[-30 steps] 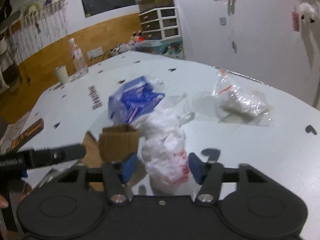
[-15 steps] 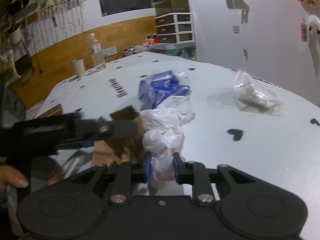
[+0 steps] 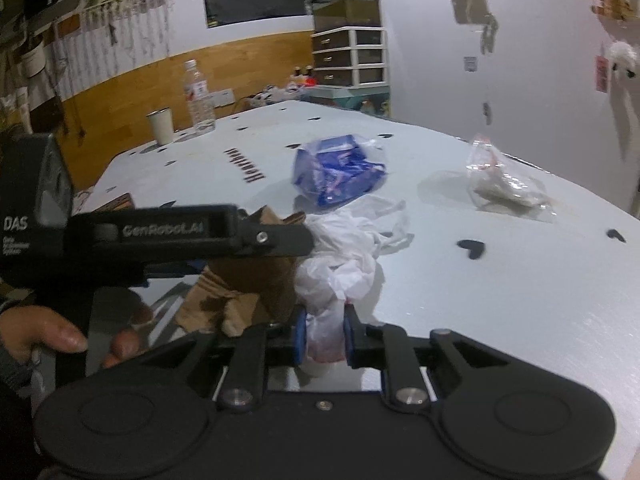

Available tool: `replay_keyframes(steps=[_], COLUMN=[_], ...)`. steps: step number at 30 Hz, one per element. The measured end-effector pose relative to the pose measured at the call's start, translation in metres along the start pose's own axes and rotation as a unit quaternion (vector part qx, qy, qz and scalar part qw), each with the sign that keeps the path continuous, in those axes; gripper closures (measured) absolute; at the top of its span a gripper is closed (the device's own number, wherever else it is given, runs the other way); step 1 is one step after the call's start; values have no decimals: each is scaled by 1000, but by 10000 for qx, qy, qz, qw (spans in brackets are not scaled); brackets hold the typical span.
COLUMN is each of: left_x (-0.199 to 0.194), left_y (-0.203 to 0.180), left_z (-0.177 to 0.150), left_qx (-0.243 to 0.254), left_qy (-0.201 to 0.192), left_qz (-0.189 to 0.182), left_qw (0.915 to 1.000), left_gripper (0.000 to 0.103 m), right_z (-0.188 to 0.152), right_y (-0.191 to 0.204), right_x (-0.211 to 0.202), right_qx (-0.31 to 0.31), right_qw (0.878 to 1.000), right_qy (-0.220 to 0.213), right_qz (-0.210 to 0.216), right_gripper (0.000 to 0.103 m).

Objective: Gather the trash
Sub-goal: 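Carry the cardboard and white bag with both tools over the trash bin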

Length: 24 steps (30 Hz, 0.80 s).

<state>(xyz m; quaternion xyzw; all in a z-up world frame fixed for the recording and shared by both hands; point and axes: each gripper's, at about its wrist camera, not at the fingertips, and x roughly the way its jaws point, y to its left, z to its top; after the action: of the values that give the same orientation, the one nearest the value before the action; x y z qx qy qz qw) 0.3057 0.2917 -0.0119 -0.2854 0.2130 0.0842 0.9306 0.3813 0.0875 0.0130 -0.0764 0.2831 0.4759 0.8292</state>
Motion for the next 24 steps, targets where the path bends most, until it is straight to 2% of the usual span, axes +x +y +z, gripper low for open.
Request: replay_keyframes(steps=[12, 24], left_x=[-10, -23], left_y=[-40, -104], left_z=[-19, -52], left_qx=[748, 1522], left_qy=[-65, -155], left_qz=[443, 307], left_qw=[9962, 9878], left_gripper=[30, 31], right_z=[-18, -40], right_y=[-25, -53], right_x=[-45, -108], right_qx=[225, 333], right_qw=[9982, 9920], right_qy=[-341, -583], right_qz=[-442, -1064], right_gripper=[85, 86])
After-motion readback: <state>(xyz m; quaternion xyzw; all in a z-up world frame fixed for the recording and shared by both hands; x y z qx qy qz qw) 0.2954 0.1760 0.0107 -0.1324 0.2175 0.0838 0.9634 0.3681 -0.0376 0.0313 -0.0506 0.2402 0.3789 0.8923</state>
